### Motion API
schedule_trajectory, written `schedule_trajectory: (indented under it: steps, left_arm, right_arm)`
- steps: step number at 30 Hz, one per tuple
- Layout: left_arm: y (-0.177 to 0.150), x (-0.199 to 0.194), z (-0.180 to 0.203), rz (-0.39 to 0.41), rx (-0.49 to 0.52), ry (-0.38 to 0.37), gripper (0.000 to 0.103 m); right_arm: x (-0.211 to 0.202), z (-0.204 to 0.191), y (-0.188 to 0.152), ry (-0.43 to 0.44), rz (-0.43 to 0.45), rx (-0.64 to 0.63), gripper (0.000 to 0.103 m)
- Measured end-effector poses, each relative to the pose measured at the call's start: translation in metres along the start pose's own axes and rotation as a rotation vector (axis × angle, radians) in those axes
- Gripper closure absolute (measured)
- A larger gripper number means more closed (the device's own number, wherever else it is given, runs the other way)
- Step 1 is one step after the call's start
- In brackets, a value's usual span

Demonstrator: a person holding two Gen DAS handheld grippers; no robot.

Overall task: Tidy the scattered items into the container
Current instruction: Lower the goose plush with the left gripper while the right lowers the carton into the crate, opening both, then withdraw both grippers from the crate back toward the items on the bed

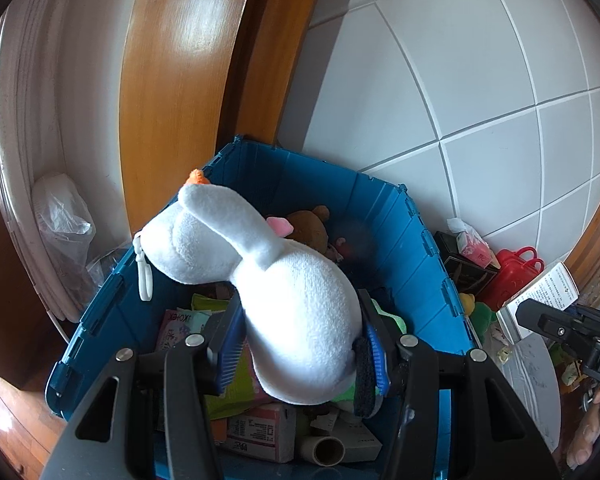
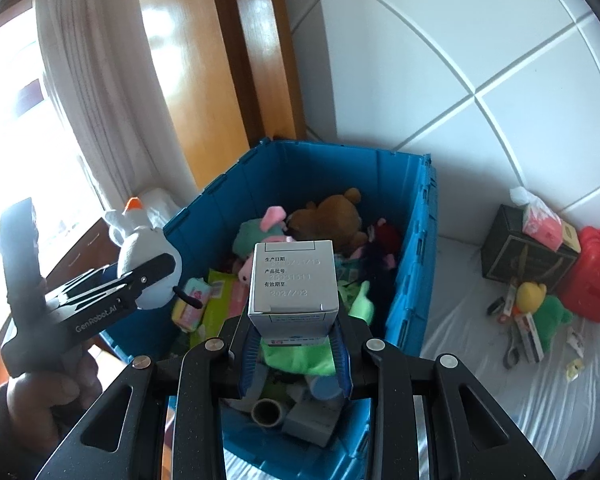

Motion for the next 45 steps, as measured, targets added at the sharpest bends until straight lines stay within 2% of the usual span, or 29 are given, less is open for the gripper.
schedule_trajectory:
  steps: [10,14,15,16,17,18,19,30,45]
  left_arm:
    - [-0.006,-0.01,-0.018,0.001,-0.024,0.032,0.052]
    - [-0.007,-0.009,-0.017,-0.005,-0.035,-0.002,0.05]
    - [-0.007,-0.005,-0.013,-0.017,-0.035,-0.023,0.045]
    - [-0.008,-0.001,-0.008,-0.032,-0.032,-0.034,0.033]
    - [-0.009,0.002,-0.005,-0.041,-0.028,-0.033,0.022]
    - [-0.009,0.002,-0.003,-0.04,-0.03,-0.027,0.003]
    - [-0.009,0.001,-0.002,-0.033,-0.034,-0.026,0.0]
    - [-0.011,0.007,-0.005,-0.049,-0.073,-0.026,0.0]
    - [-0.015,0.012,0.031,-0.035,-0.041,-0.055,0.0]
  right_arm:
    - [0.011,-0.026,-0.003,0.039,-0.022,-0.032,0.072]
    - [0.013,-0.03,-0.001,0.039,-0.018,-0.033,0.072]
    - [0.012,-0.029,-0.001,0.033,-0.014,-0.026,0.066]
    - [0.012,-0.027,0.0,0.026,-0.01,-0.016,0.036]
    - [0.012,-0.024,0.001,0.02,-0.005,-0.002,0.016]
    - [0.011,-0.02,0.002,0.017,0.01,0.015,0.002]
    - [0.01,-0.018,0.003,0.013,0.016,0.022,0.002]
    - [0.005,-0.002,-0.002,0.01,0.015,0.039,0.002]
    - [-0.007,0.023,-0.011,0.002,0.036,0.041,0.002]
Point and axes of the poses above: each gripper's, at about its wrist camera, not at the fingertips, and x roughly the way its jaws point, z to its right, y to its top, the point moved 6 cm from there along x, roughly the way its jaws point, and after that the axes turned 14 degrees about -y, right-handed, at the moved point
